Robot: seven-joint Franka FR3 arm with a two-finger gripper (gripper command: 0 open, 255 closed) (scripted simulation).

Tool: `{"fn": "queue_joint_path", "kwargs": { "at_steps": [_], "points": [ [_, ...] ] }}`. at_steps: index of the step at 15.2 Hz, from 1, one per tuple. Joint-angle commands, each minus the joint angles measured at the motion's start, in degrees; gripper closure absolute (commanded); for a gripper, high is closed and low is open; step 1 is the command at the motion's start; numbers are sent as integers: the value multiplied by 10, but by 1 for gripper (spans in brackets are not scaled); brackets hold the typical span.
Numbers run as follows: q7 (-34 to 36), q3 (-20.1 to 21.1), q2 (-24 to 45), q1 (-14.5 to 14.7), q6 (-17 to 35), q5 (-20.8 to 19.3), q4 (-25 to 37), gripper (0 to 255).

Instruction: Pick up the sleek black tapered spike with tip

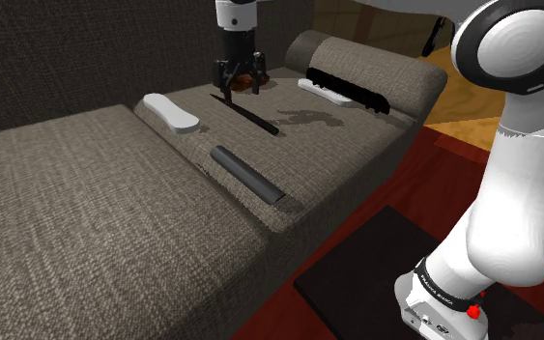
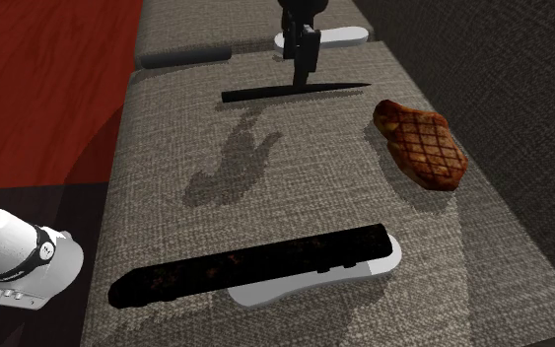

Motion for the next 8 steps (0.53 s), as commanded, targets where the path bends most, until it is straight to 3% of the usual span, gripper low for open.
{"fn": "queue_joint_path", "kwargs": {
  "at_steps": [1,8],
  "points": [
    [1,0,7,1,9,-2,-1,0],
    [2,-1,2,-2,55,-2,-51,0]
  ]
}}
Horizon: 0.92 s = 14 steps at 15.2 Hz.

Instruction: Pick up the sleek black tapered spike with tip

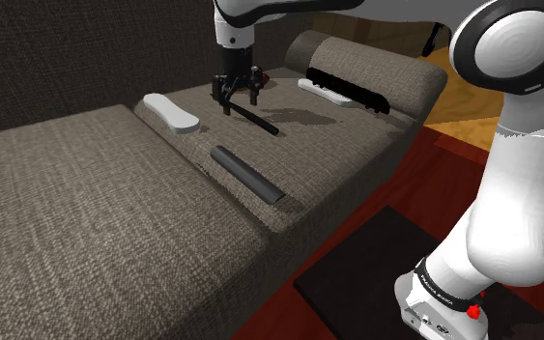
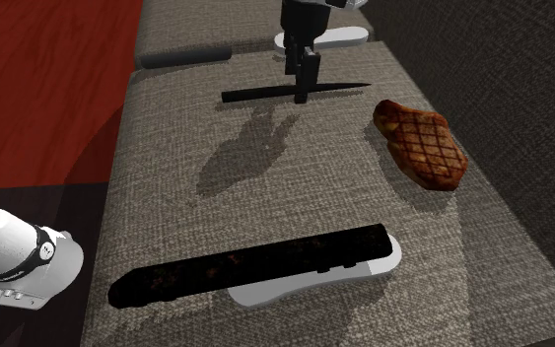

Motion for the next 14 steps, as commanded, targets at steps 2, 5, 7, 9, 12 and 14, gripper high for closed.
{"fn": "queue_joint_path", "kwargs": {
  "at_steps": [2,5,7,9,12,14],
  "points": [
    [0,0,0,0,3,0,-3,255],
    [0,0,0,0,1,0,-1,255],
    [0,0,0,0,2,0,-2,255],
    [-1,0,-2,-1,4,1,-6,255],
    [-1,0,0,0,-13,0,13,255],
    [-1,0,1,1,-29,0,31,255]
  ]
}}
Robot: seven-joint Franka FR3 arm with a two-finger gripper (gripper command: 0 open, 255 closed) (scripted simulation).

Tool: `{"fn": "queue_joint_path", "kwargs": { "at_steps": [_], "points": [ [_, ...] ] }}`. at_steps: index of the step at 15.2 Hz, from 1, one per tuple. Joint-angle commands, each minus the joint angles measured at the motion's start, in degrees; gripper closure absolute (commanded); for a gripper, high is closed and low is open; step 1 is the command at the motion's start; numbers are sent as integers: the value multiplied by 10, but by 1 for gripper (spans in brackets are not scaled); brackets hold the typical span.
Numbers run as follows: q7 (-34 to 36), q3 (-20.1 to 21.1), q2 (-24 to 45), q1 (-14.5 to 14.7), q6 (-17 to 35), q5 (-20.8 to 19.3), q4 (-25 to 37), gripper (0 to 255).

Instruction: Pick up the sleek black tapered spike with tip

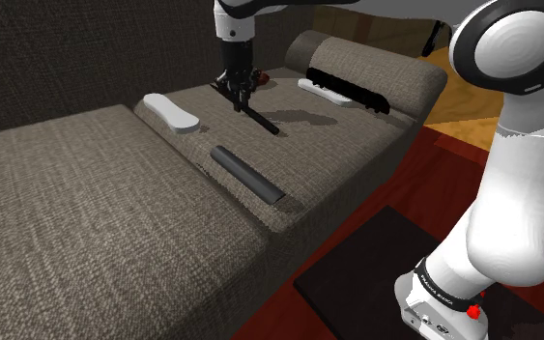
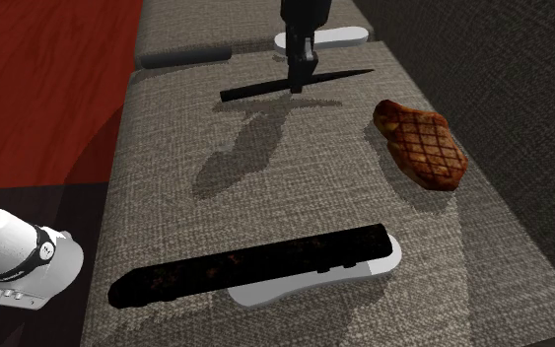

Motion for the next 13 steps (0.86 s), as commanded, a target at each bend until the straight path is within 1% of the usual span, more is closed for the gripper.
{"fn": "queue_joint_path", "kwargs": {
  "at_steps": [1,11,13],
  "points": [
    [-1,0,2,1,-17,0,18,255],
    [-2,1,26,9,-107,-6,133,255],
    [-2,1,27,10,-108,-6,135,255]
  ]
}}
